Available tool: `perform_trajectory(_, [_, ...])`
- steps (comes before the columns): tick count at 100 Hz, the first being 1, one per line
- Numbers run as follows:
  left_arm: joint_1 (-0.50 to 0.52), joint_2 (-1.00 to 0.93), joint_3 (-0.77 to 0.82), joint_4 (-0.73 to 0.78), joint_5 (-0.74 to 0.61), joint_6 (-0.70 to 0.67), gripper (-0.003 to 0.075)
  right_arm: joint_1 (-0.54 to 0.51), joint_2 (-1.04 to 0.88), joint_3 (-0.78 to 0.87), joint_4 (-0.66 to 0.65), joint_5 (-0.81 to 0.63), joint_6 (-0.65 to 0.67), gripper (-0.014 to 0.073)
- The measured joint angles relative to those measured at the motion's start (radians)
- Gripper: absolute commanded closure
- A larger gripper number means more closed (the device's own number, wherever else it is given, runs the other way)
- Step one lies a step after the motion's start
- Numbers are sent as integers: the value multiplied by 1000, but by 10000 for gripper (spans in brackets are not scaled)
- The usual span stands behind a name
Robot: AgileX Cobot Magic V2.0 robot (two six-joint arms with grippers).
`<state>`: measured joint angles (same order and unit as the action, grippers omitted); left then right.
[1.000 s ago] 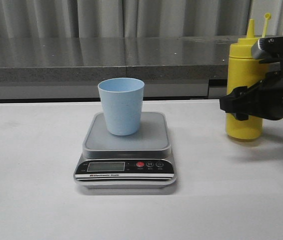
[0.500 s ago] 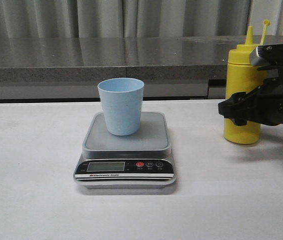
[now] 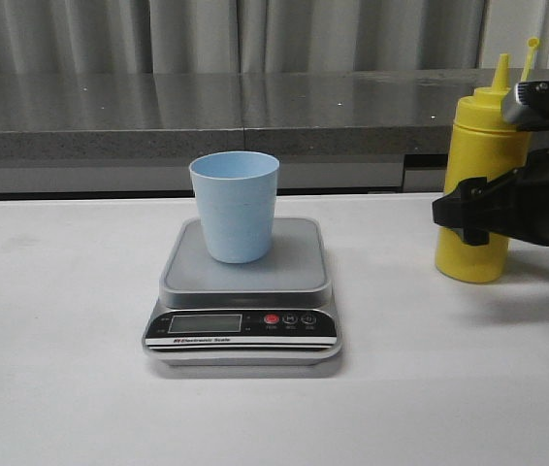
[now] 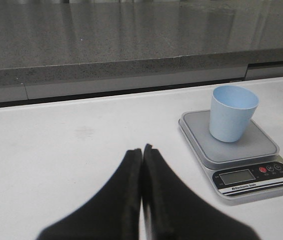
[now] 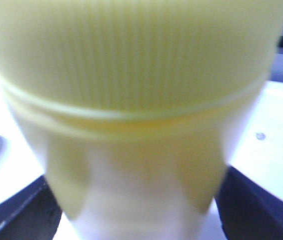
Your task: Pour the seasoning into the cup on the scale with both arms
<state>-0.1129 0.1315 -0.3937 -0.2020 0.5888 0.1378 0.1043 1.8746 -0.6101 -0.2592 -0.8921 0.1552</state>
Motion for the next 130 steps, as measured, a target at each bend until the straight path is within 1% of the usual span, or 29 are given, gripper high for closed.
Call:
perform_trajectory(19, [0,0,0,0,0,0,741,0,-86,66,2,9,0,-4])
perform_trajectory(24, [0,0,0,0,0,0,741,0,-117,83,2,9,0,15])
perform_trajectory(29, [0,0,0,0,0,0,741,0,-154,102,2,16,0,53])
perform_trajectory(38, [0,0,0,0,0,0,741,0,-228,139,2,48,0,183])
perform_trajectory(41, [0,0,0,0,0,0,741,0,-253,151,2,62,0,251])
perform_trajectory(43, [0,0,0,0,0,0,741,0,-273,161,2,72,0,279])
perform_trajectory(48, [0,0,0,0,0,0,741,0,-320,185,2,92,0,400])
perform_trajectory(50, [0,0,0,0,0,0,741,0,-340,197,2,99,0,431])
perform_trajectory(55, [0,0,0,0,0,0,741,0,-386,225,2,112,0,546])
perform_trajectory(62, [0,0,0,0,0,0,741,0,-448,268,2,125,0,668])
perform_trajectory(67, [0,0,0,0,0,0,741,0,-489,300,7,129,0,657])
perform_trajectory(74, [0,0,0,0,0,0,741,0,-545,343,28,136,0,662])
perform_trajectory(92, [0,0,0,0,0,0,741,0,-700,439,155,144,0,662])
perform_trajectory(104, [0,0,0,0,0,0,741,0,-805,479,179,164,0,662])
perform_trajectory(130, [0,0,0,0,0,0,741,0,-1020,490,181,358,0,662])
